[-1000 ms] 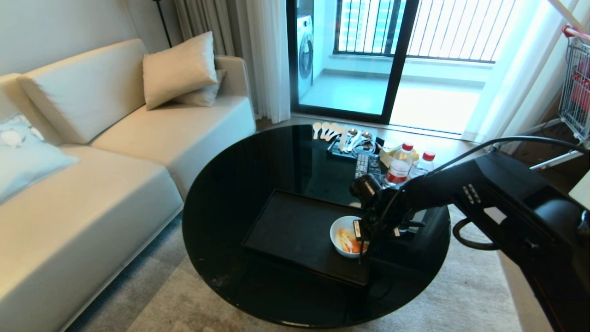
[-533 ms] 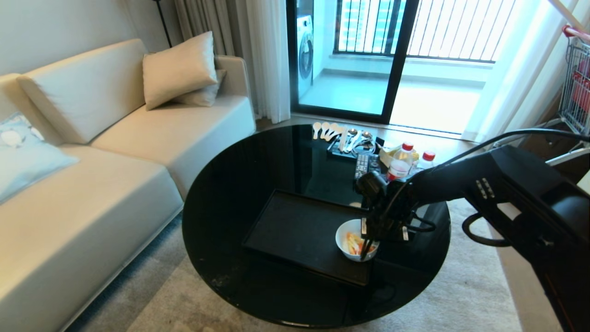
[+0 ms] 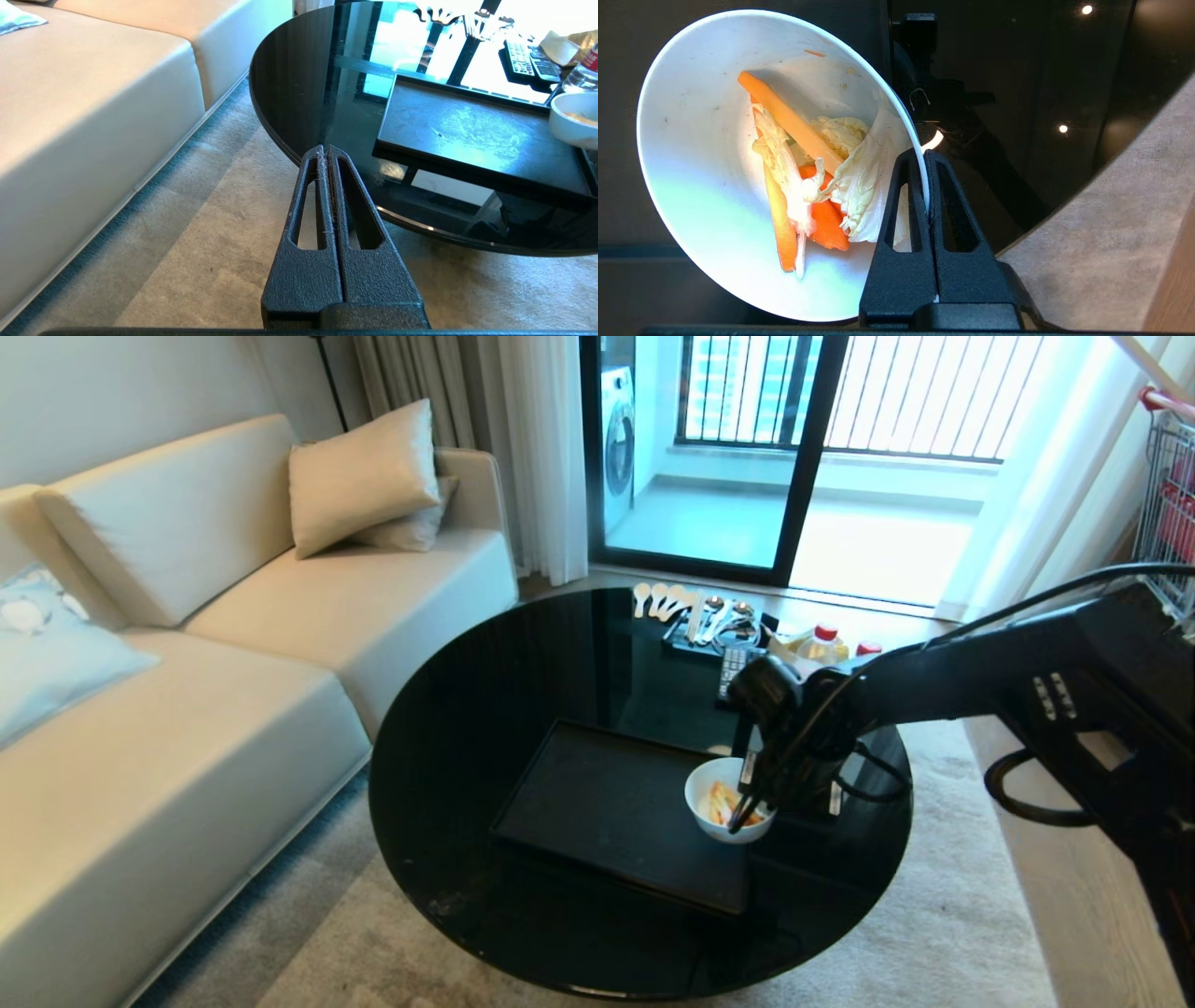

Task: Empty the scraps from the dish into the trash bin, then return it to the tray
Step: Pick up the bowl with leftover food

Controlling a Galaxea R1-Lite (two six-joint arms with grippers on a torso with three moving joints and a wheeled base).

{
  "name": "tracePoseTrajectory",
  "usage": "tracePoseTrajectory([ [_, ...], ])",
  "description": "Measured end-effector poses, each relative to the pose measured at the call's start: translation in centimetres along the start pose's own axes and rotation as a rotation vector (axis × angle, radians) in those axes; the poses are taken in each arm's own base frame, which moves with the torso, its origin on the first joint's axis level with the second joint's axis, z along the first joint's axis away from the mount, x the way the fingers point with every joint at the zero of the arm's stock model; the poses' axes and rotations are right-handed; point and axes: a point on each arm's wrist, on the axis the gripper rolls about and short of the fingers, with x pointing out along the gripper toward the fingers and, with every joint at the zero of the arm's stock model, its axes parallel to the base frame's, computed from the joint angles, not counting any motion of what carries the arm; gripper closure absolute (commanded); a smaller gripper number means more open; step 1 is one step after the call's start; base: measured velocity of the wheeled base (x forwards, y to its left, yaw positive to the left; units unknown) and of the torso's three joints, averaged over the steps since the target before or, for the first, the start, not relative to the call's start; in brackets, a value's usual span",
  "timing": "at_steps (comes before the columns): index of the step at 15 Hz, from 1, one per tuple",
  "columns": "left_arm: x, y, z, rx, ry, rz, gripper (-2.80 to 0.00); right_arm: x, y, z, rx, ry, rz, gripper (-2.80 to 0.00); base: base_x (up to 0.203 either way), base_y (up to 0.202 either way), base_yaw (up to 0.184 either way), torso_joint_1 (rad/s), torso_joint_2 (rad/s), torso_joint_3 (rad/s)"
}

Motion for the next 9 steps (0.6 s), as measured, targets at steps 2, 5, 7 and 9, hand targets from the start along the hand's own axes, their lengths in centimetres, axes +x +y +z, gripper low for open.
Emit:
tracePoseTrajectory([
  [2,0.0,0.0,0.0,0.0,0.0,0.0,0.0,-2.0,-0.4,0.3,0.019,-0.021,0.017,0.0,0.0,0.0,0.0,0.0,0.0,0.0],
  [5,0.0,0.0,0.0,0.0,0.0,0.0,0.0,-5.7,-1.5,0.4,0.034,-0.056,0.05,0.0,0.0,0.0,0.0,0.0,0.0,0.0],
  [7,0.0,0.0,0.0,0.0,0.0,0.0,0.0,-8.1,-3.0,-0.3,0.038,-0.066,0.059,0.0,0.0,0.0,0.0,0.0,0.0,0.0],
  [9,0.0,0.0,0.0,0.0,0.0,0.0,0.0,-10.5,-4.9,-1.4,0.04,-0.074,0.063,0.0,0.0,0.0,0.0,0.0,0.0,0.0],
])
